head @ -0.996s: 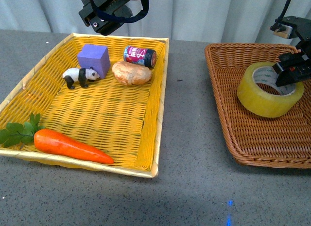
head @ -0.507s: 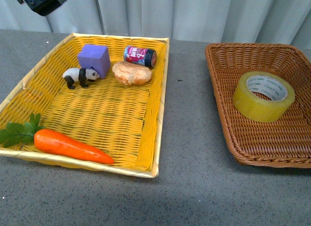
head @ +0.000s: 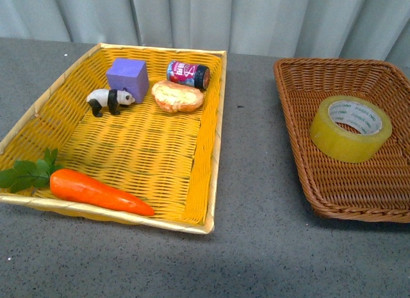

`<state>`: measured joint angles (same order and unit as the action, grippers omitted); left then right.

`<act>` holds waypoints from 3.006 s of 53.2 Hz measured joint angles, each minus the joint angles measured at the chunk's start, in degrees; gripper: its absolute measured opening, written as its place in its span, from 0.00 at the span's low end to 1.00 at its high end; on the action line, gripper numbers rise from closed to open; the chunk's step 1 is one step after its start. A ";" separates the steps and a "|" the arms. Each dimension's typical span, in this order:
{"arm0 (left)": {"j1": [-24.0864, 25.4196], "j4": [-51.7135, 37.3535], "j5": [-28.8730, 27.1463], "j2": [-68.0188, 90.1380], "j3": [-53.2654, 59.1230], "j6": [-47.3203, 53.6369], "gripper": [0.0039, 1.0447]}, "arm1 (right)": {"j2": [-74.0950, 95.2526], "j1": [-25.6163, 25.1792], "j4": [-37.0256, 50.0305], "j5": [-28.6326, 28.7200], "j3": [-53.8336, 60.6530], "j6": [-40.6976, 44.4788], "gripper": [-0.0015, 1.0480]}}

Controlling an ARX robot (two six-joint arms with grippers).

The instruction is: Move tape to another basket

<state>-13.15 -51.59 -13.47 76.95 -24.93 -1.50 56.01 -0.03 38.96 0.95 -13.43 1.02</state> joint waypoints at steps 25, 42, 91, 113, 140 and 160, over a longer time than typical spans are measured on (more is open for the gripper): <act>3.93 2.62 4.39 -19.26 16.92 1.01 0.03 | -34.77 -0.02 -20.55 -0.85 11.02 -0.42 0.01; 11.10 8.48 12.70 -31.43 23.67 1.07 0.03 | -41.86 -0.02 -24.46 -0.87 13.18 -0.42 0.01; 13.00 36.00 13.46 -61.64 23.76 1.07 0.03 | -55.76 -0.02 -38.86 -0.87 13.14 -0.42 0.01; 13.00 47.43 13.49 -71.45 23.76 1.09 0.03 | -55.76 -0.02 -38.86 -0.85 13.14 -0.42 0.01; 13.00 51.47 13.49 -76.70 23.74 1.07 0.48 | -55.80 -0.02 -38.86 -0.83 13.14 -0.42 0.42; 13.00 51.47 13.49 -76.70 23.74 1.20 0.94 | -55.80 -0.02 -38.86 -0.85 13.14 -0.44 0.91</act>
<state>-0.14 -0.12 0.01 0.25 -1.19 -0.30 0.21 -0.05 0.10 0.10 -0.30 0.58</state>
